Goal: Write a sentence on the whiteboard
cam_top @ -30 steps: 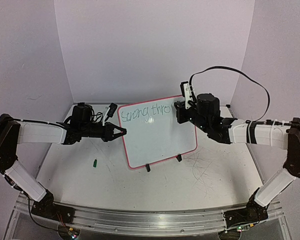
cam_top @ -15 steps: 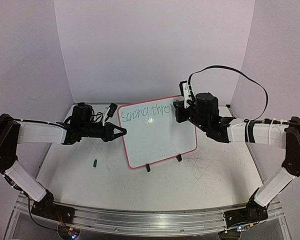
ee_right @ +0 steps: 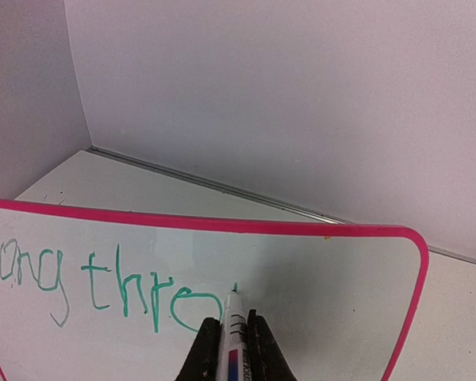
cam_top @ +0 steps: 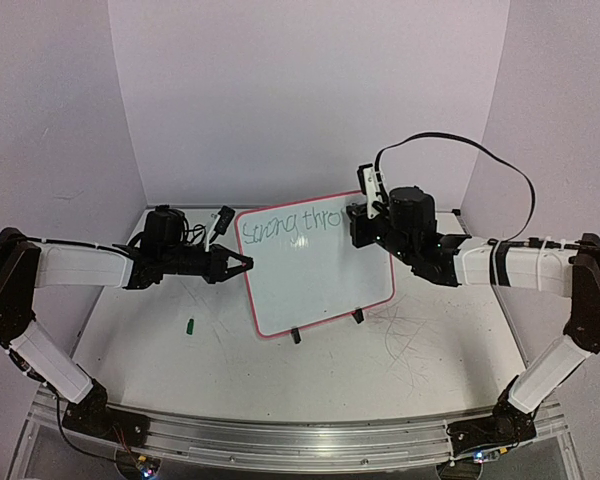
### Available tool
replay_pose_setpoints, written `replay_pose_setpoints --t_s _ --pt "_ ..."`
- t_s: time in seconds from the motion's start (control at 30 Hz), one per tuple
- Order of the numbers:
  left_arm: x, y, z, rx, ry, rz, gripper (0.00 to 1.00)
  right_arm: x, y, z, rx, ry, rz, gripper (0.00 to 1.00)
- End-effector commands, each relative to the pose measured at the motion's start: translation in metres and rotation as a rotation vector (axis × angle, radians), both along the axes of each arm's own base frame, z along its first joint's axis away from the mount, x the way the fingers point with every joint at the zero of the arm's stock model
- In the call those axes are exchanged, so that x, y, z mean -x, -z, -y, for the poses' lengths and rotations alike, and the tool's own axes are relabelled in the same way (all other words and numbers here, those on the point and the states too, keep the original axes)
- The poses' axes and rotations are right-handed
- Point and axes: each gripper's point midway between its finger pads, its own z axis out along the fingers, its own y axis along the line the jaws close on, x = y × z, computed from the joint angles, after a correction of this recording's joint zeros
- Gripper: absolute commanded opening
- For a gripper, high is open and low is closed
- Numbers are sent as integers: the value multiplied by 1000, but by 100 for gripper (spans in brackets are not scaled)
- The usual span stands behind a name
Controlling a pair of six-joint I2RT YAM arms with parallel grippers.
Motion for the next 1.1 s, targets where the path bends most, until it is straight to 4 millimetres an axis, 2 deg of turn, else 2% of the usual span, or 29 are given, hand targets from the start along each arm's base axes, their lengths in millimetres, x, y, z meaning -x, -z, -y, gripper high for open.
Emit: replay_pose_setpoints --t_s 0.0,0.4,0.73,1.07 --pt "-28 4 -14 -103 -109 109 0 4 0 2 -10 11 -12 0" --pt "-27 3 -13 -101 -106 110 0 9 9 8 -6 29 -42 0" --pt "-28 4 -13 -102 -108 108 0 3 -1 16 0 85 -15 0" --pt "-28 3 -13 -102 -105 109 0 -6 -13 10 -18 95 22 0"
